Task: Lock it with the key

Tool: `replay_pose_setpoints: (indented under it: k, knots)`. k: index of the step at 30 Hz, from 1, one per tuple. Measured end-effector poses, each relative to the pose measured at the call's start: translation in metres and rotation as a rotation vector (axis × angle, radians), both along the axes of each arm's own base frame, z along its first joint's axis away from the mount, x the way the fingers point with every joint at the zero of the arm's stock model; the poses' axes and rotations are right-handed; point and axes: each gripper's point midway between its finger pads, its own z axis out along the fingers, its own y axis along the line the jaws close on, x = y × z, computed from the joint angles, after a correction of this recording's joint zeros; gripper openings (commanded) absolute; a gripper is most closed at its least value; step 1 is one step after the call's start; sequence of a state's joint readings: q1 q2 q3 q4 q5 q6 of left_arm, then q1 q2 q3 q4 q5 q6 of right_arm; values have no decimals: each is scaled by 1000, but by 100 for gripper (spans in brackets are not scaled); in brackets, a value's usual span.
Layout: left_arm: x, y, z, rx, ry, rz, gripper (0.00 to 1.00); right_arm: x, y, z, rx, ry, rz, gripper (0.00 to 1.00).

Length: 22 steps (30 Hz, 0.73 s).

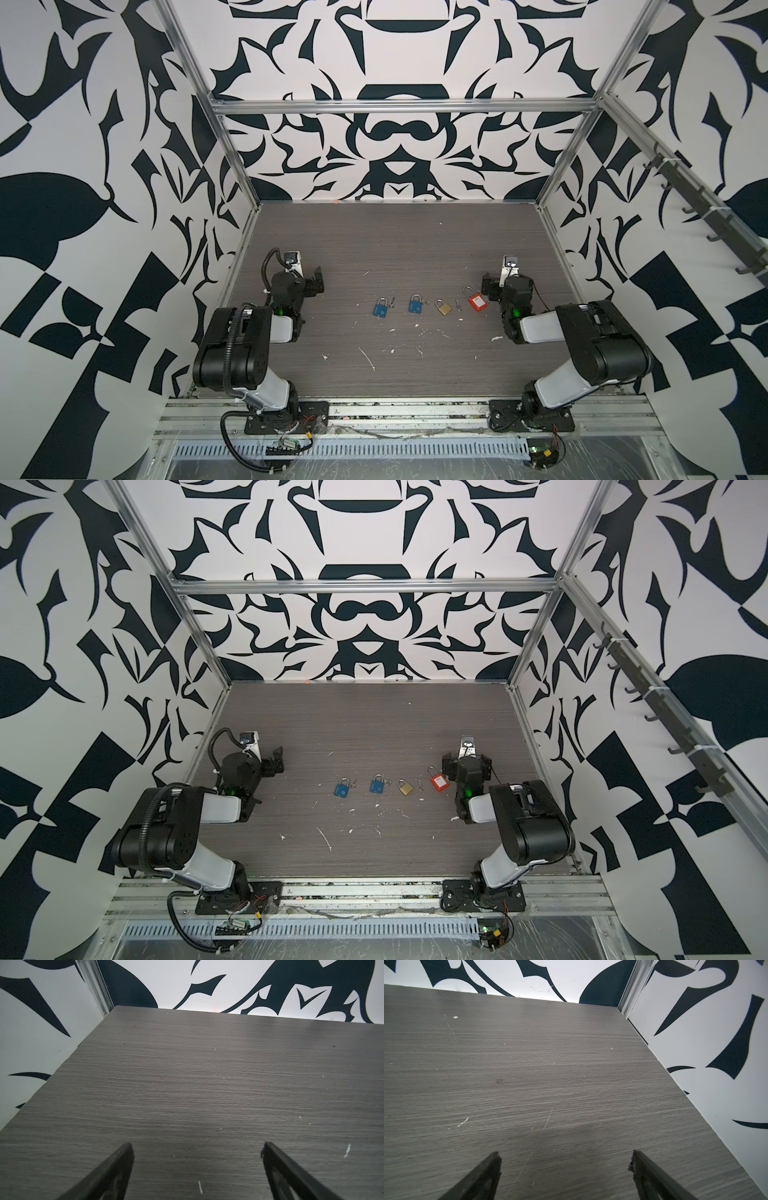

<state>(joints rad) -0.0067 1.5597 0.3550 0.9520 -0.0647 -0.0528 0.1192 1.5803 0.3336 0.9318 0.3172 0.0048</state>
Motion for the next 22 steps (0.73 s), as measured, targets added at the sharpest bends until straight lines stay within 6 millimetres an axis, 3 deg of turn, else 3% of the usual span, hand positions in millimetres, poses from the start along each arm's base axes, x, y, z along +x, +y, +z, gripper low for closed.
replay_pose_setpoints:
  k: [22]
  knots:
    - [-1,-1,-2,1,8,-4,99,0,0,0,0,0,0,100]
